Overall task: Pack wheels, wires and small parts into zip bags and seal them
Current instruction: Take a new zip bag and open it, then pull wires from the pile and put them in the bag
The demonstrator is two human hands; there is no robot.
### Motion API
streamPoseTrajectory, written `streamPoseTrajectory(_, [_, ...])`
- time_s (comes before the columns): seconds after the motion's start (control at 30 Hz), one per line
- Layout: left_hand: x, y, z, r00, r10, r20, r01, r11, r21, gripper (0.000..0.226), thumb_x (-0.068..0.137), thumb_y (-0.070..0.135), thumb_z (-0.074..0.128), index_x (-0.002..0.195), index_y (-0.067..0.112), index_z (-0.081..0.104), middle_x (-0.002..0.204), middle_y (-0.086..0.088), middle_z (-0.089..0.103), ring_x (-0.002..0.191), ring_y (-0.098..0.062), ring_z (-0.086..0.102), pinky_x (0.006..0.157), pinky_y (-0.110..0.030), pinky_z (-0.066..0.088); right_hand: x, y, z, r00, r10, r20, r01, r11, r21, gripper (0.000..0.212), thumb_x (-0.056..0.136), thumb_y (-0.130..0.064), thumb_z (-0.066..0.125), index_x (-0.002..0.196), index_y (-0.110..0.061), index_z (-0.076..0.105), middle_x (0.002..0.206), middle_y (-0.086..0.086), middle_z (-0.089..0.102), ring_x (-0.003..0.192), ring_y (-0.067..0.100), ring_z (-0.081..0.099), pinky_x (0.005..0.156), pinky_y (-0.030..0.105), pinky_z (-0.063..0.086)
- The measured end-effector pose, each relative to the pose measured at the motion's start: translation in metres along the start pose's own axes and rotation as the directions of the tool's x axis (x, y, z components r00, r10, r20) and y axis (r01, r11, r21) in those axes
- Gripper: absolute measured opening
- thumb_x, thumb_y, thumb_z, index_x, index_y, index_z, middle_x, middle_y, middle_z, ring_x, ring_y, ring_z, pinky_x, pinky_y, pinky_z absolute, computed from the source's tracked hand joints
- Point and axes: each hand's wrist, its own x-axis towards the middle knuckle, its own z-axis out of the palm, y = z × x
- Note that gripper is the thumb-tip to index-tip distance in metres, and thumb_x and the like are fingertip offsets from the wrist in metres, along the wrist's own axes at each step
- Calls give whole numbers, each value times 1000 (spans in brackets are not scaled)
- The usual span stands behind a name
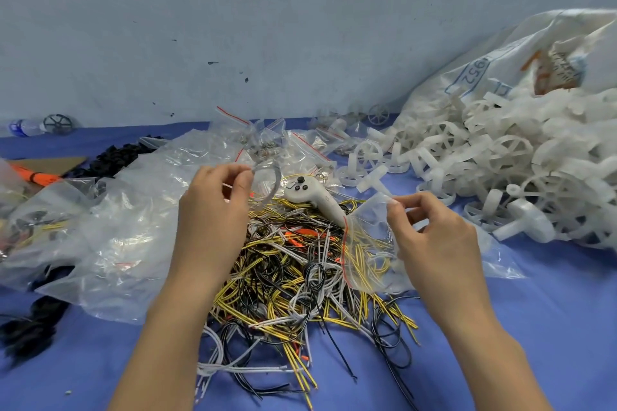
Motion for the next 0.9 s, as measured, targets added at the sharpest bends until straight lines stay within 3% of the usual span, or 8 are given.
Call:
streamPoseTrajectory(0.07, [0, -2, 2, 987, -161, 21, 161, 961, -225, 16, 99, 32, 54, 100, 26, 68, 81, 8, 66, 70, -1, 61, 66, -19, 48, 0, 0, 0, 1000, 2, -2, -2, 1000, 8, 19, 92, -47, 59, 78, -34, 62, 70, -15, 63, 59, 10, 63, 56, 35, 48])
streamPoseTrajectory(0.13, [-1, -3, 3, 945, -306, 114, 324, 843, -428, 16, 100, 26, 55, 100, 20, 70, 74, 3, 67, 66, -7, 62, 65, -25, 54, -1, 0, -1, 1000, 4, -3, -4, 1000, 13, 19, 93, -45, 59, 78, -34, 63, 70, -15, 63, 56, 9, 62, 54, 34, 46])
streamPoseTrajectory(0.2, [-2, -4, 3, 918, -353, 183, 395, 757, -521, 16, 99, 24, 56, 99, 18, 71, 71, 2, 66, 65, -9, 63, 59, -23, 54, -1, 0, -1, 1000, 8, 2, -9, 1000, 20, 18, 93, -44, 60, 78, -34, 62, 71, -17, 63, 56, 9, 61, 52, 32, 44])
streamPoseTrajectory(0.37, [-5, -1, 0, 904, -303, 301, 422, 748, -512, 16, 96, 22, 61, 92, 12, 73, 63, 3, 63, 57, -9, 59, 49, -19, 49, -1, -1, -1, 1000, 8, 0, -8, 999, 33, 18, 93, -44, 61, 77, -35, 62, 72, -13, 64, 57, 12, 62, 55, 35, 47])
streamPoseTrajectory(0.5, [-15, 15, 7, 819, -208, 535, 467, 783, -410, 15, 92, 22, 65, 91, 9, 73, 58, 1, 62, 48, -11, 54, 43, -19, 46, -1, -1, -2, 1000, 19, 3, -19, 998, 52, 19, 91, -46, 60, 77, -34, 63, 71, -14, 64, 58, 13, 64, 55, 34, 47])
streamPoseTrajectory(0.6, [-30, 30, 28, 760, -167, 629, 402, 880, -251, 17, 94, 25, 63, 84, 16, 74, 56, 1, 62, 45, -14, 53, 45, -21, 45, -2, -2, -3, 1000, 26, 11, -26, 998, 61, 18, 91, -46, 61, 77, -35, 63, 73, -17, 63, 60, 14, 64, 55, 33, 46])
streamPoseTrajectory(0.73, [-49, 45, 62, 790, -137, 597, 296, 939, -177, 25, 96, 21, 57, 77, 17, 72, 50, -2, 63, 37, -10, 54, 42, -17, 43, -2, -3, -4, 999, 12, 35, -14, 998, 61, 17, 91, -43, 63, 76, -35, 64, 75, -19, 63, 59, 9, 60, 57, 33, 44])
streamPoseTrajectory(0.9, [-60, 60, 93, 871, -137, 472, 302, 907, -294, 29, 98, 19, 54, 78, 11, 73, 54, -4, 67, 43, -12, 64, 44, -21, 50, -4, -3, -6, 995, -36, 89, 36, 999, 2, 14, 89, -41, 64, 79, -32, 66, 67, -13, 63, 63, 10, 57, 62, 37, 48])
